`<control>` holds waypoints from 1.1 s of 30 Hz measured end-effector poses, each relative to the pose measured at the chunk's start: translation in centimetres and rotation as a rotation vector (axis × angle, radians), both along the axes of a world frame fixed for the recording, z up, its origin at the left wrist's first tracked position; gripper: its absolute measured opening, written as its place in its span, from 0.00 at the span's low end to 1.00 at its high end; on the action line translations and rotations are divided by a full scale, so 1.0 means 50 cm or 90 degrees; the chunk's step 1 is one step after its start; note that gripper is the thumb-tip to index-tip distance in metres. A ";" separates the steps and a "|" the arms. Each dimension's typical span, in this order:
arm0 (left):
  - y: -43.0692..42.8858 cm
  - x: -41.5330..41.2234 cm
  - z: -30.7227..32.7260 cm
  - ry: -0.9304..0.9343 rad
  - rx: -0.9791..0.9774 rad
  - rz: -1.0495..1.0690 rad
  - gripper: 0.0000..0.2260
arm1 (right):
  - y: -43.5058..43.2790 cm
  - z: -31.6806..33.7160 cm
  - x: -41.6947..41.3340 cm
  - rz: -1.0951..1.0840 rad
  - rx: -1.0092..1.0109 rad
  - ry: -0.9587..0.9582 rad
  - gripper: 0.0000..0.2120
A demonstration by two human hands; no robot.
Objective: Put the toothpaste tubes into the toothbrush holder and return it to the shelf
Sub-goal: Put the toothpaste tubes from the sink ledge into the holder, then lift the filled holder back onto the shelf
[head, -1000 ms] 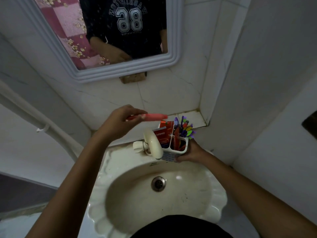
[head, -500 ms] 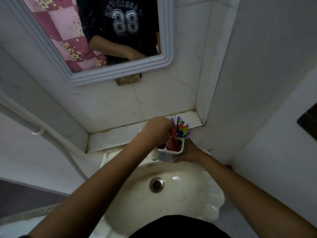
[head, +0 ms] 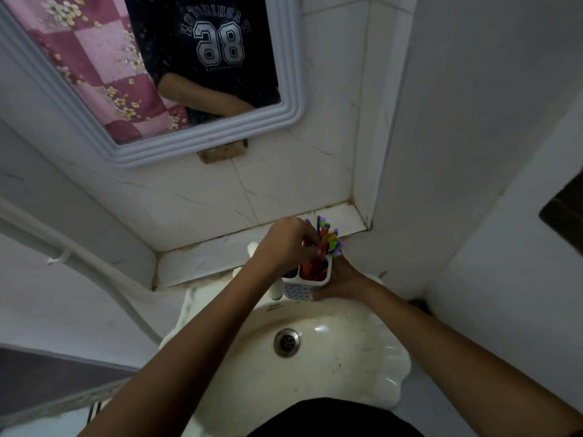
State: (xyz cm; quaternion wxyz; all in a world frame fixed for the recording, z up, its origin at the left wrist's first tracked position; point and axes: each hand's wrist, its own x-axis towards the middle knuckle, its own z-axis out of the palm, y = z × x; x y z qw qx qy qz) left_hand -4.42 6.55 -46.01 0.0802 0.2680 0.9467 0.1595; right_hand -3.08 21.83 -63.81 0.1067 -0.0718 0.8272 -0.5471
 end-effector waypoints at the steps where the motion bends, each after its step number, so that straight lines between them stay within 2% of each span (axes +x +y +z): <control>1: 0.006 0.003 -0.002 0.012 -0.003 0.017 0.09 | 0.000 0.000 0.000 0.000 0.004 0.001 0.43; 3: 0.021 0.011 -0.005 0.026 -0.025 0.052 0.07 | 0.001 0.002 0.001 -0.001 0.020 0.006 0.41; 6: 0.047 0.026 -0.008 0.044 -0.123 0.050 0.06 | 0.002 0.002 0.010 0.017 0.042 0.013 0.29; 9: 0.060 0.034 -0.007 0.077 -0.158 0.022 0.03 | -0.004 0.007 0.018 0.013 0.023 0.019 0.25; 10: 0.059 0.038 -0.009 0.083 -0.157 0.022 0.04 | -0.006 0.009 0.019 0.005 0.013 0.023 0.25; 12: 0.051 0.048 -0.016 0.093 -0.140 0.033 0.06 | -0.009 0.008 0.013 -0.015 -0.008 0.028 0.32; 15: 0.030 0.073 -0.035 0.095 -0.071 0.079 0.06 | -0.012 0.006 0.009 -0.042 -0.057 0.035 0.50; 18: 0.011 0.090 -0.052 0.119 -0.025 0.117 0.06 | -0.014 0.001 0.013 -0.070 -0.066 0.036 0.57; 22: 0.002 0.092 -0.045 0.116 0.011 0.157 0.07 | -0.024 0.009 0.025 -0.102 -0.060 0.024 0.57; 25: 0.005 0.090 -0.010 0.065 -0.033 0.140 0.07 | -0.028 0.034 0.042 -0.114 -0.042 0.060 0.50; 29: -0.007 0.073 0.028 0.054 -0.106 0.094 0.11 | -0.028 0.070 0.052 -0.128 -0.062 0.129 0.46; 33: -0.036 0.070 0.084 0.053 0.005 0.042 0.18 | -0.006 0.118 0.045 -0.139 -0.132 0.128 0.48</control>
